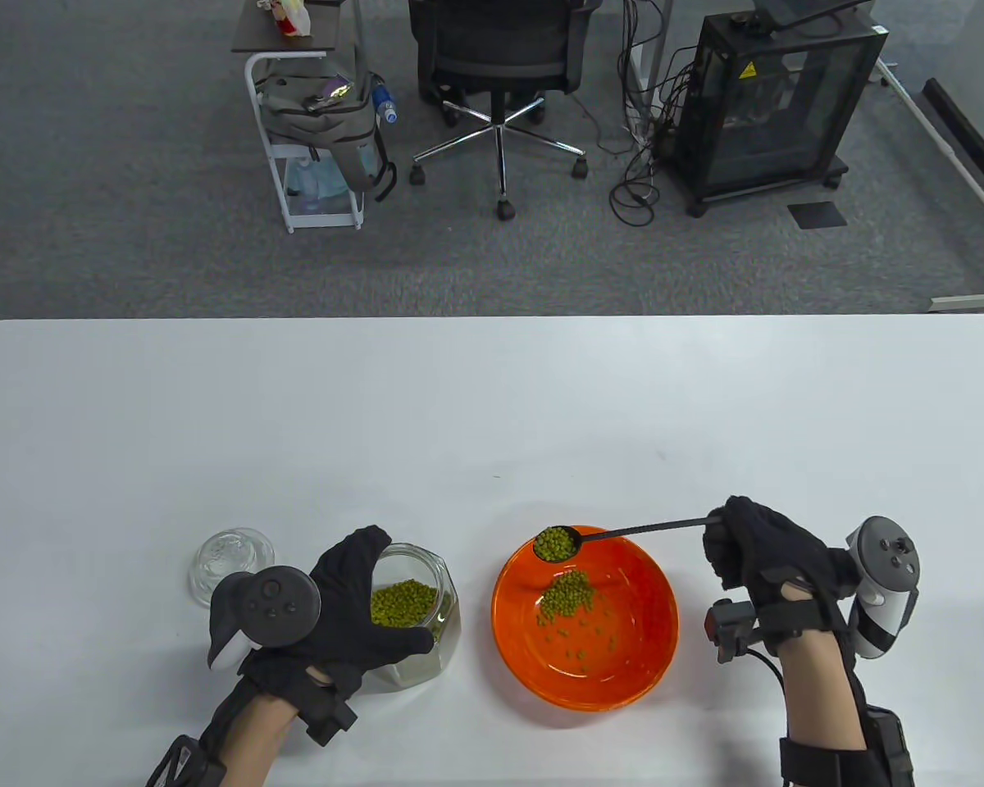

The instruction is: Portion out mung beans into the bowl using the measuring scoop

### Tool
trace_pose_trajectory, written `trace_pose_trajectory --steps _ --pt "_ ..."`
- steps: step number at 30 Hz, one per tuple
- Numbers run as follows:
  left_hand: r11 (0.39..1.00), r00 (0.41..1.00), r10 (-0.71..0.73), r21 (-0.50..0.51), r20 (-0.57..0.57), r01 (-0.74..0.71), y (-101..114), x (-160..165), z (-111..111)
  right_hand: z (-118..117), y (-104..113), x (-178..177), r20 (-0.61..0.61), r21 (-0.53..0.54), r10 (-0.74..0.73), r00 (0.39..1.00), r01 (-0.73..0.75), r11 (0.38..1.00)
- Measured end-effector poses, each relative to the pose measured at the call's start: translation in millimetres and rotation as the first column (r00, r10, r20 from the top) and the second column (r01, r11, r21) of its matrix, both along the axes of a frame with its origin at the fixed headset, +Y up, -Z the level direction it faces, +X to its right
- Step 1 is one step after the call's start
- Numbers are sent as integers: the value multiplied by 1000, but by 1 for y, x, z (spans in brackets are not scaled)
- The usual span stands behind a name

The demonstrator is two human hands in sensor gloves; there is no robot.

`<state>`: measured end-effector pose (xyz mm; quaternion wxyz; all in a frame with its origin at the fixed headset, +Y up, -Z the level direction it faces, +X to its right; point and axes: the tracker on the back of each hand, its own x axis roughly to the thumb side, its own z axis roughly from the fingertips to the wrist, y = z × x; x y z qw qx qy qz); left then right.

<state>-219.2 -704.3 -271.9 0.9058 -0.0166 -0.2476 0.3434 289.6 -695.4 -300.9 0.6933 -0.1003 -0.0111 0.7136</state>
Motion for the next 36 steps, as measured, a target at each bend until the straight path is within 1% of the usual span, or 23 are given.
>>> trace_pose_trajectory --steps 4,9,14,22,25,30,36 --pt "1000 1000 -3 1 0 3 0 0 0 -1 -9 3 -19 -12 6 1000 -6 1000" --pt "1000 1000 -6 2 1 6 0 0 0 -2 -15 3 -52 -22 86 995 -87 996" --pt "1000 1000 -7 2 1 7 0 0 0 -2 -19 -1 -77 -28 123 989 -125 992" --pt "1000 1000 -10 2 3 10 0 0 0 0 -16 -7 -93 -7 215 972 -217 976" --pt "1000 1000 -9 1 3 9 0 0 0 2 -10 -13 -93 33 260 961 -258 966" --pt "1000 1000 -9 1 3 9 0 0 0 7 1 -25 -87 121 365 927 -354 927" --pt "1000 1000 -11 1 4 11 0 0 0 16 16 -44 -64 263 493 868 -462 847"
